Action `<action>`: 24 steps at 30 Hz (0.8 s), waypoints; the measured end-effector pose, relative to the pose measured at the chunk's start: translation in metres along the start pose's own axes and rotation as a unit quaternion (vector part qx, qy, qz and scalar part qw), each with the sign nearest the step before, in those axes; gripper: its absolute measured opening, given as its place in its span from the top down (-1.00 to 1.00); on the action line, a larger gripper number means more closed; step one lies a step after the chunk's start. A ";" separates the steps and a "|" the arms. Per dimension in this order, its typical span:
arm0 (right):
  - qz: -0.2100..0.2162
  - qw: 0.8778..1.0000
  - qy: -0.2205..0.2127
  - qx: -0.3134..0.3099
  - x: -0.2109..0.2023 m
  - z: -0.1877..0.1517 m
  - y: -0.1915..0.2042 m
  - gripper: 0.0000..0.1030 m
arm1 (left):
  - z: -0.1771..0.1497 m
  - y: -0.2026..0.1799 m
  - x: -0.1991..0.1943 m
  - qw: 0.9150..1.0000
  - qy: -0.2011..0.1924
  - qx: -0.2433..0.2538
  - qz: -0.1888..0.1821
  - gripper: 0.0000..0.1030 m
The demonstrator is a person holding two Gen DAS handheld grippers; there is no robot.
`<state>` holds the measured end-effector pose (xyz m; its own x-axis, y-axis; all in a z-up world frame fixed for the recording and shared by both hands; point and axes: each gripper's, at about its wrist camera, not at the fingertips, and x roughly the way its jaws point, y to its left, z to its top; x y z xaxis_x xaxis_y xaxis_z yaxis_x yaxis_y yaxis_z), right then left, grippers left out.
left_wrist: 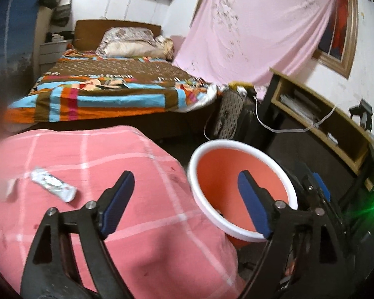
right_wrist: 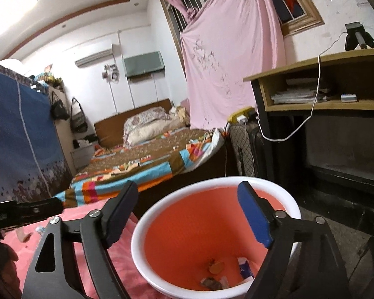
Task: Collect trash
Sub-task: 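Move both tools back over the table toward the paper scrap and tube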
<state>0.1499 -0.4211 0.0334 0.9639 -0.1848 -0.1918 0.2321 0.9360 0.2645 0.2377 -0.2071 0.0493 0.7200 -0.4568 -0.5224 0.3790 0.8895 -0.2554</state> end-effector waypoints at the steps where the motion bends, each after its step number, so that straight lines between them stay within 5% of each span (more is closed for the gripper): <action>1: 0.002 1.000 -0.003 0.001 -0.001 0.001 0.002 -0.75 | -0.001 0.005 -0.007 1.000 -0.010 -0.004 0.004 -0.32; 6: 0.019 0.999 -0.036 -0.013 -0.017 0.010 0.022 -1.00 | -0.005 0.031 -0.039 0.997 -0.058 -0.037 0.037 -0.69; 18: 0.155 0.986 -0.049 -0.045 -0.053 0.034 0.102 -1.00 | -0.014 0.086 -0.125 0.972 -0.180 -0.037 0.145 -0.69; 24: 0.189 0.976 -0.082 -0.065 -0.066 0.025 0.139 -1.00 | -0.025 0.107 -0.164 0.949 -0.242 0.005 0.203 -0.69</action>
<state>0.1215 -0.2866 0.1067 0.9878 0.1467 0.0530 -0.1534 0.9746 0.1629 0.1460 -0.0367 0.0872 0.9894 -0.0326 -0.1415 0.0179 0.9944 -0.1039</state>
